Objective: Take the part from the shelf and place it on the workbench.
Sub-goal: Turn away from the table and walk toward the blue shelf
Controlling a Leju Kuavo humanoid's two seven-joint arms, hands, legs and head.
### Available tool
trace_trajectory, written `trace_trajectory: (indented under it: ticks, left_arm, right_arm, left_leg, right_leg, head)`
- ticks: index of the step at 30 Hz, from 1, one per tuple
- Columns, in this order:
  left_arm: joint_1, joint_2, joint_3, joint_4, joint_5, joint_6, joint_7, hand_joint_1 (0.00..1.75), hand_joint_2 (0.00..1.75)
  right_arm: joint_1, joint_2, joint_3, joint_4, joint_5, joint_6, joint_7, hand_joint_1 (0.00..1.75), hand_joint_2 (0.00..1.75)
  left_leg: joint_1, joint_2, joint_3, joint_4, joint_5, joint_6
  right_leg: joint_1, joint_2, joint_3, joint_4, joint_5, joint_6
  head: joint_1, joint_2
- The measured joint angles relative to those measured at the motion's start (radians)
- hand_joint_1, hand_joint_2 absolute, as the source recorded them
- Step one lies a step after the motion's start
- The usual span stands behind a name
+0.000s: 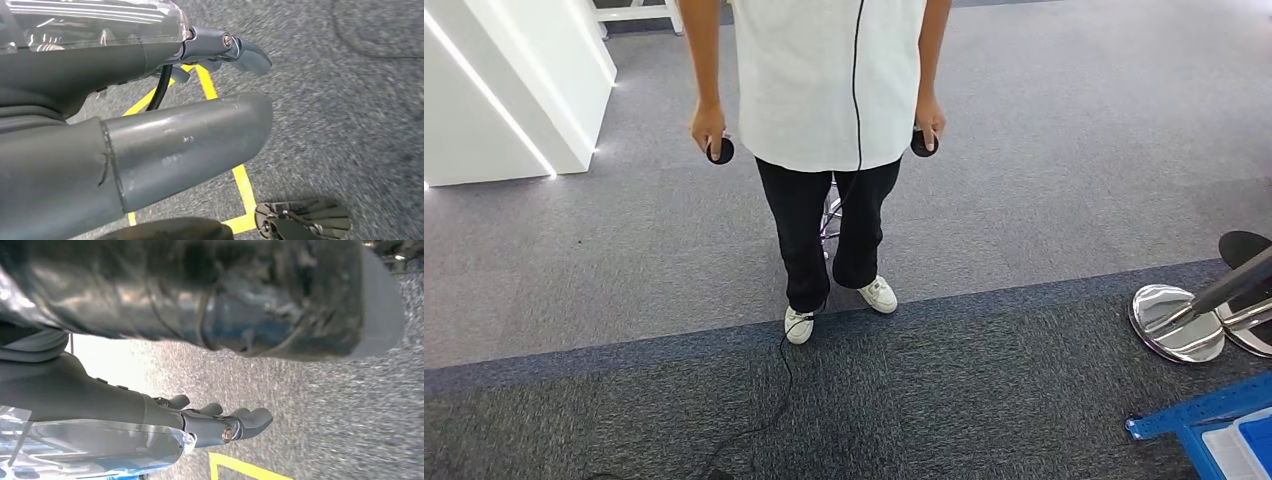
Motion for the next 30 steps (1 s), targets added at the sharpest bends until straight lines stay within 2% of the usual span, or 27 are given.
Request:
trace_trajectory:
  ticks: [1,2,3,5,7,9,10,11,12,13,14,16,17,18,20,21,22,24,25,26,27,28,29,30]
  left_arm:
    - [-0.001,0.0,0.0,0.0,0.0,0.0,0.0,0.0,0.0]
    - [-0.001,-0.001,0.0,0.0,-0.001,0.0,-0.001,0.0,0.0]
    - [-0.003,-0.001,-0.001,0.0,-0.002,0.0,-0.001,0.0,0.0]
    - [-0.008,-0.001,-0.001,0.0,-0.003,0.0,-0.001,0.0,0.0]
    - [-0.01,-0.001,-0.001,0.0,-0.003,0.0,-0.001,0.0,0.0]
    - [-0.008,-0.001,-0.001,0.0,-0.001,0.001,0.0,0.0,0.0]
    - [-0.005,-0.001,-0.001,0.0,0.0,0.001,0.002,0.0,0.0]
    - [-0.003,-0.001,-0.001,0.0,0.002,0.001,0.003,0.0,0.0]
    - [-0.001,-0.001,-0.001,0.0,0.003,0.001,0.004,0.0,0.0]
    - [0.0,-0.001,-0.001,0.0,0.003,0.001,0.005,0.0,0.0]
    - [0.0,-0.001,-0.001,0.0,0.003,0.001,0.006,0.0,0.0]
    - [-0.001,0.0,-0.001,0.0,0.004,0.002,0.007,0.0,0.0]
    - [0.0,0.001,-0.001,0.0,0.004,0.002,0.008,0.0,0.0]
    - [-0.002,0.001,-0.001,0.001,0.005,0.003,0.009,0.0,0.0]
    - [-0.004,0.001,-0.001,0.001,0.008,0.005,0.01,0.0,0.0]
    - [-0.005,0.001,-0.001,0.001,0.009,0.006,0.011,0.0,0.0]
    - [-0.005,0.0,-0.001,0.001,0.011,0.006,0.011,0.0,0.0]
    - [-0.004,0.0,0.0,0.001,0.013,0.007,0.011,0.0,0.0]
    - [-0.002,0.0,0.0,0.001,0.014,0.007,0.011,0.0,0.0]
    - [0.0,0.0,0.0,0.001,0.015,0.007,0.011,0.0,0.0]
    - [0.001,0.0,0.0,0.001,0.015,0.007,0.011,0.0,0.0]
    - [0.001,-0.001,0.0,0.001,0.015,0.007,0.011,0.0,0.0]
    - [0.0,-0.001,0.0,0.001,0.015,0.007,0.011,0.0,0.0]
    - [-0.001,-0.002,0.0,0.001,0.015,0.007,0.011,0.0,0.0]
  right_arm:
    - [-0.001,0.0,-0.001,0.0,0.0,0.0,0.0,0.0,0.0]
    - [-0.002,0.0,-0.002,0.0,0.0,-0.001,0.0,0.0,0.0]
    - [-0.002,0.0,-0.004,0.0,0.0,-0.001,0.0,0.0,0.0]
    - [0.0,0.0,-0.007,0.0,-0.002,-0.002,0.001,0.0,0.0]
    - [-0.001,0.0,-0.009,0.0,-0.003,-0.002,0.001,0.0,0.0]
    - [-0.003,0.001,-0.01,0.0,-0.003,-0.001,0.001,0.0,0.0]
    - [-0.004,0.001,-0.01,0.0,-0.003,-0.001,0.001,0.0,0.0]
    - [-0.003,0.001,-0.01,0.0,-0.003,0.0,0.002,0.0,0.0]
    - [-0.003,0.001,-0.01,0.0,-0.003,0.0,0.002,0.0,0.0]
    - [-0.003,0.001,-0.01,0.0,-0.002,0.0,0.003,0.0,0.0]
    - [-0.003,0.001,-0.01,0.0,-0.002,0.0,0.003,0.0,0.0]
    - [-0.003,0.003,-0.01,0.0,0.0,0.001,0.003,0.0,0.0]
    - [-0.004,0.004,-0.01,0.0,0.001,0.001,0.003,0.0,0.0]
    - [-0.003,0.004,-0.01,0.0,0.002,0.001,0.003,0.0,0.0]
    - [0.001,0.004,-0.01,0.0,0.003,0.002,0.004,0.0,0.0]
    - [0.003,0.003,-0.01,0.0,0.004,0.002,0.004,0.0,0.0]
    - [0.003,0.003,-0.01,0.0,0.004,0.002,0.005,0.0,0.0]
    - [0.0,0.002,-0.01,0.0,0.005,0.003,0.005,0.0,0.0]
    - [-0.001,0.002,-0.01,0.0,0.005,0.003,0.005,0.0,0.0]
    - [-0.002,0.002,-0.01,0.0,0.005,0.004,0.005,0.0,0.0]
    - [-0.002,0.001,-0.01,0.0,0.005,0.004,0.005,0.0,0.0]
    - [-0.001,0.001,-0.01,0.0,0.005,0.004,0.005,0.0,0.0]
    - [0.0,0.0,-0.01,0.0,0.005,0.004,0.005,0.0,0.0]
    - [0.0,-0.001,-0.01,0.0,0.005,0.004,0.006,0.0,0.0]
  left_leg:
    - [-0.001,0.009,0.002,0.003,-0.005,-0.007]
    - [-0.003,0.017,0.004,0.005,-0.009,-0.014]
    - [-0.005,0.025,0.006,0.006,-0.013,-0.021]
    - [-0.002,0.034,0.015,0.007,-0.019,-0.033]
    - [0.002,-0.001,0.005,0.043,-0.049,-0.043]
    - [0.005,-0.052,-0.047,0.159,-0.115,-0.048]
    - [0.006,-0.063,-0.08,0.227,-0.145,-0.049]
    - [0.006,-0.067,-0.106,0.278,-0.159,-0.049]
    - [0.006,-0.069,-0.117,0.293,-0.151,-0.047]
    - [0.006,-0.072,-0.11,0.269,-0.124,-0.044]
    - [0.006,-0.08,-0.087,0.211,-0.083,-0.039]
    - [0.005,-0.128,-0.034,0.078,-0.021,-0.028]
    - [0.005,-0.147,-0.019,0.038,-0.008,-0.024]
    - [0.003,-0.158,-0.014,0.021,-0.007,-0.022]
    - [0.004,-0.141,-0.01,0.011,-0.001,-0.016]
    - [0.005,-0.129,-0.006,0.003,0.004,-0.01]
    - [0.008,-0.115,-0.002,-0.007,0.01,-0.003]
    - [0.007,-0.086,0.0,-0.016,0.016,0.006]
    - [0.005,-0.071,-0.001,-0.016,0.016,0.007]
    - [0.004,-0.056,-0.001,-0.014,0.014,0.007]
    - [0.004,-0.041,-0.001,-0.013,0.011,0.006]
    - [0.004,-0.028,-0.001,-0.01,0.008,0.004]
    - [0.005,-0.017,0.001,-0.006,0.004,0.0]
    - [0.006,-0.006,0.002,-0.002,-0.001,-0.005]
  right_leg:
    - [0.003,-0.015,0.028,-0.053,0.017,-0.005]
    - [0.006,-0.023,0.042,-0.083,0.023,-0.012]
    - [0.01,-0.022,0.044,-0.09,0.02,-0.02]
    - [0.01,-0.001,0.043,-0.093,0.022,-0.034]
    - [0.006,0.018,0.045,-0.099,0.027,-0.049]
    - [0.005,0.037,0.044,-0.101,0.03,-0.059]
    - [0.007,0.049,0.043,-0.1,0.031,-0.062]
    - [0.009,0.062,0.042,-0.099,0.031,-0.063]
    - [0.011,0.076,0.042,-0.097,0.031,-0.063]
    - [0.012,0.09,0.042,-0.095,0.03,-0.063]
    - [0.012,0.104,0.042,-0.093,0.03,-0.063]
    - [0.012,0.129,0.041,-0.091,0.03,-0.059]
    - [0.011,0.14,0.038,-0.09,0.032,-0.054]
    - [0.01,0.15,0.035,-0.09,0.033,-0.048]
    - [0.006,0.17,0.031,-0.093,0.038,-0.033]
    - [0.007,0.163,0.027,-0.088,0.035,-0.028]
    - [0.008,0.142,0.015,-0.067,0.02,-0.024]
    - [0.009,0.079,-0.033,0.031,-0.038,-0.02]
    - [0.008,0.059,-0.064,0.095,-0.069,-0.017]
    - [0.006,0.049,-0.087,0.145,-0.087,-0.013]
    - [0.004,0.043,-0.097,0.167,-0.088,-0.009]
    - [0.001,0.038,-0.085,0.149,-0.069,-0.006]
    - [-0.001,0.029,-0.055,0.096,-0.038,-0.004]
    - [-0.002,0.01,-0.018,0.026,-0.01,-0.004]
  head:
    - [0.0,0.0]
    - [-0.001,0.0]
    - [-0.002,0.0]
    - [-0.002,0.0]
    - [-0.003,0.0]
    - [-0.004,0.0]
    - [-0.005,0.0]
    - [-0.004,0.0]
    - [-0.004,0.0]
    - [-0.004,0.0]
    - [-0.004,0.0]
    - [-0.004,0.0]
    - [-0.004,0.0]
    - [-0.004,0.0]
    - [-0.004,0.0]
    - [-0.003,0.0]
    - [-0.001,0.0]
    - [0.002,0.0]
    - [0.003,0.0]
    - [0.003,0.0]
    - [0.003,0.0]
    - [0.003,0.0]
    - [0.004,0.0]
    - [0.004,0.0]
